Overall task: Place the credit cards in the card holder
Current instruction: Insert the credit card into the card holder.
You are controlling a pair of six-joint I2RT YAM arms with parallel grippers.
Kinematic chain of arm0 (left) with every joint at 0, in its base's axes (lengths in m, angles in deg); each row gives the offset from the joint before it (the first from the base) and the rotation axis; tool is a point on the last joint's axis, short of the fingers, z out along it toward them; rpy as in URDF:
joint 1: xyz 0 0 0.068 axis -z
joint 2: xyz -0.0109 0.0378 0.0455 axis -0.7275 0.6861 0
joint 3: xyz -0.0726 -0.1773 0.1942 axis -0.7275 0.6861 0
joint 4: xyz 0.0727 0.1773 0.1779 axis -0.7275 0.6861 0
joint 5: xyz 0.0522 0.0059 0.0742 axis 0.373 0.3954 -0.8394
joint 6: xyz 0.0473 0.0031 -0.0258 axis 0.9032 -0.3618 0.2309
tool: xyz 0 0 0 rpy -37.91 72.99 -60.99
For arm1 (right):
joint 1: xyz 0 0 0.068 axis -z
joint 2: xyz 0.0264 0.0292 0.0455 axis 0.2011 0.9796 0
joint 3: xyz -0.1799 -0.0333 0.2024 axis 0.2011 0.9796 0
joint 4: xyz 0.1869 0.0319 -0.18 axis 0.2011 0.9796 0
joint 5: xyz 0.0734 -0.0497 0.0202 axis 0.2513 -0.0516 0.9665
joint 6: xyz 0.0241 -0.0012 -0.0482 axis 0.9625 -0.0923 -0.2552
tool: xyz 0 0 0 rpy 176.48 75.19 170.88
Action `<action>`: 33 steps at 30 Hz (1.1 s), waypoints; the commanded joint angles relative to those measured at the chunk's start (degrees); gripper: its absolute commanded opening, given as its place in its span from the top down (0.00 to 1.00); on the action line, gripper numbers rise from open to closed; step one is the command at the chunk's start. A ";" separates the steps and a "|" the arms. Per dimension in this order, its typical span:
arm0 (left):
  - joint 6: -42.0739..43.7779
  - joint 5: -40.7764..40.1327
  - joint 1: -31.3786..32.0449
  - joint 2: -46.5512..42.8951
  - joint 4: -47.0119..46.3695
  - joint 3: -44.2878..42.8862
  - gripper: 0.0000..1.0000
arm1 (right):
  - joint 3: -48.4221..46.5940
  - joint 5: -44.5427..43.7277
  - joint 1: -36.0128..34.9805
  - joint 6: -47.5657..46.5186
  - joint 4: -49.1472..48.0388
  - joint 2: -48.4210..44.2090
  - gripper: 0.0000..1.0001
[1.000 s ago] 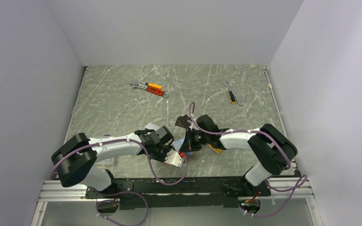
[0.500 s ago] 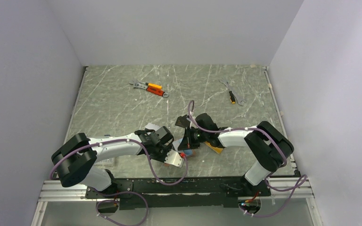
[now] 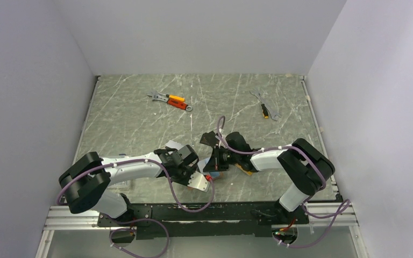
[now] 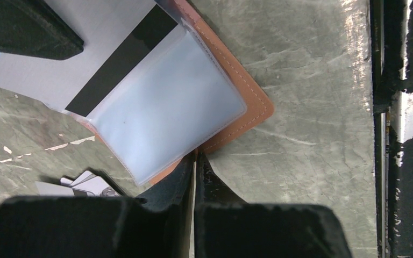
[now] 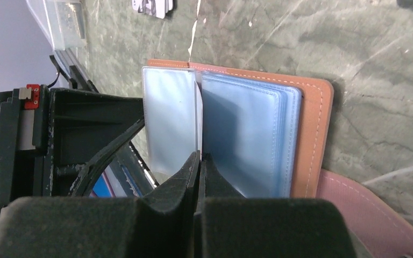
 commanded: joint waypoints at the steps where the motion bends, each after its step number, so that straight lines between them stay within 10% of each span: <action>1: -0.95 -0.01 0.40 0.75 0.08 0.23 0.92 | 3.01 -1.02 -1.27 0.53 -0.88 -1.44 1.00; 13: -1.03 5.38 0.40 -5.56 17.01 -8.88 0.91 | 2.62 -2.20 -1.52 0.52 -0.53 0.35 1.00; 33: -1.27 1.55 1.29 5.06 0.64 -3.16 0.95 | -0.41 -0.99 -1.47 -0.98 1.64 0.75 1.00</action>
